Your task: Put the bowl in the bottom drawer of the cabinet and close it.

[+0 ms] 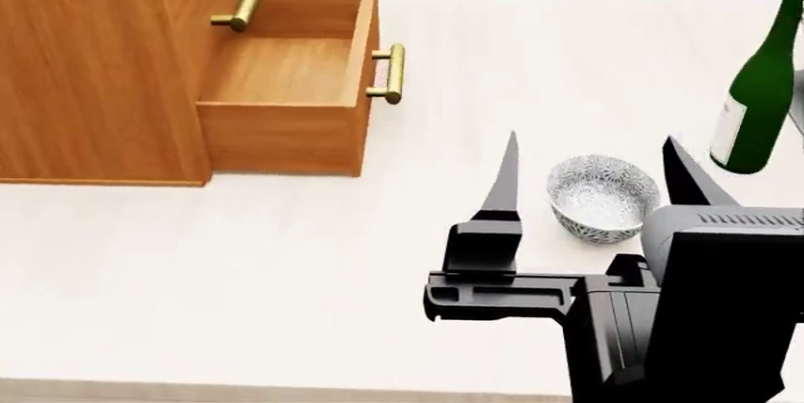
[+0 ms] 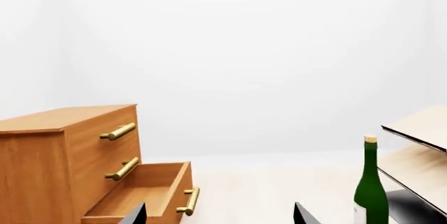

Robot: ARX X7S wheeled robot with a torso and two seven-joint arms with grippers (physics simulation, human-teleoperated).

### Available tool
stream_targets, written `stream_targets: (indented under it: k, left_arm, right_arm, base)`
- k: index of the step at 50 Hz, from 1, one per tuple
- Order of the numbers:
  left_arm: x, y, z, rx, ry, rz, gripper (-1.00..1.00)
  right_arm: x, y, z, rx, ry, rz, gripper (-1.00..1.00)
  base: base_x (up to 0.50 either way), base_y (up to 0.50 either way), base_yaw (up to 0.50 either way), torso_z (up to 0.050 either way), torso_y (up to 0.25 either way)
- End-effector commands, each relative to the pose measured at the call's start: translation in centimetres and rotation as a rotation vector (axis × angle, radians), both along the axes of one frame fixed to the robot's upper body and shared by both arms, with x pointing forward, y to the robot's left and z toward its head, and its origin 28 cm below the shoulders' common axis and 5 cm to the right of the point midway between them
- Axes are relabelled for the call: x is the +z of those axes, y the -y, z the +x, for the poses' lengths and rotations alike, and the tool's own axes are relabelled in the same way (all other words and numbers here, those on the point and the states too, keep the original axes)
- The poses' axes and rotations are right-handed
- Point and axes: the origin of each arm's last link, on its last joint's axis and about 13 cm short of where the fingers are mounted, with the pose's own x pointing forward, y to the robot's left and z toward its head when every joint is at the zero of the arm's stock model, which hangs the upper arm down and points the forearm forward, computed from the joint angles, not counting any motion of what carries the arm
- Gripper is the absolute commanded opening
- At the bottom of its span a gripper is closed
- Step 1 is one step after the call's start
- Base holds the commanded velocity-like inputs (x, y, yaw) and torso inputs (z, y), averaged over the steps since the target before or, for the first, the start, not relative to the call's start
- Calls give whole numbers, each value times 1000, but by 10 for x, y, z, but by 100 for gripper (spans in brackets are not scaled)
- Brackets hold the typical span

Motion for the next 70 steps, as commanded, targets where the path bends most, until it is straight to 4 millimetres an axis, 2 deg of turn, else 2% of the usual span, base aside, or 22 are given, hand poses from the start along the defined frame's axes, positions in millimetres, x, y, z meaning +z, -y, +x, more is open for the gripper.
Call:
stream_targets:
  k: [1,4,5,7,15,20,22,24,26,34,35,39,42,43,48,50,52,58,60,62,70]
  left_arm:
    - [2,0,1,-3,-1,-3,100]
    - [-1,0,1,-3,-1,-4,100]
    - [6,0,1,0,-2,-5,100]
    - [0,0,0,-1,-1,-2,100]
    - [0,0,-1,-2,-1,-3,100]
    - [7,1,-1,-1,1,-1,100]
    - [2,0,-1,-2,0,-4,100]
    - [7,0,0,-2,0,-5,100]
    - [1,0,-1,-2,0,-5,100]
    - [1,0,-1,-1,1,-3,100]
    - [8,0,0,-1,1,-3,100]
    - [1,0,0,-1,1,-2,100]
    - [8,0,0,-1,1,-2,100]
    - [2,0,0,-1,1,-2,100]
    - [2,1,-1,0,2,-1,100]
    - [9,1,-1,0,2,-1,100]
    - [1,0,-1,0,3,0,100]
    - [1,0,-1,0,3,-1,100]
    - [9,1,-1,0,3,-2,100]
    - [2,0,-1,0,3,-3,100]
    - [1,0,-1,0,4,-2,100]
  right_arm:
    - [-1,-1,0,9,-6,3,100]
    - [-2,-1,0,10,-8,8,100]
    - [-2,-1,0,10,-8,8,100]
    - [-2,-1,0,7,-9,10,100]
    - [-2,-1,0,7,-10,14,100]
    - [-3,-1,1,4,-13,14,100]
    - [-2,-1,1,4,-12,14,100]
    - [-3,-1,1,4,-14,18,100]
    - [-3,-1,1,3,-14,18,100]
    - [-4,-1,1,3,-15,16,100]
    - [-4,-1,1,4,-16,17,100]
    - [-4,-1,1,5,-16,18,100]
    - [-4,-1,1,6,-16,16,100]
    - [-5,-1,1,4,-20,18,100]
    - [-6,1,3,-6,-40,46,100]
    - [-7,2,3,0,-35,54,100]
    - [-8,0,3,27,-28,52,100]
    - [-9,0,5,21,-32,53,100]
    - [-10,0,5,19,-32,53,100]
    - [-9,1,5,16,-30,56,100]
    - [-10,0,5,20,-32,56,100]
  base:
    - [0,391,0,0,0]
    - [0,391,0,0,0]
    - [0,391,0,0,0]
    - [0,391,0,0,0]
    - [0,394,0,0,0]
    - [0,392,0,0,0]
    - [0,391,0,0,0]
    - [0,391,0,0,0]
    - [0,391,0,0,0]
    - [0,395,0,0,0]
    - [0,391,0,0,0]
    - [0,394,0,0,0]
    - [0,393,0,0,0]
    - [0,395,0,0,0]
    - [0,237,0,0,0]
    - [414,0,0,0,0]
    - [477,0,0,0,0]
    - [500,0,0,0,0]
    - [500,0,0,0,0]
    - [500,0,0,0,0]
    - [494,0,0,0,0]
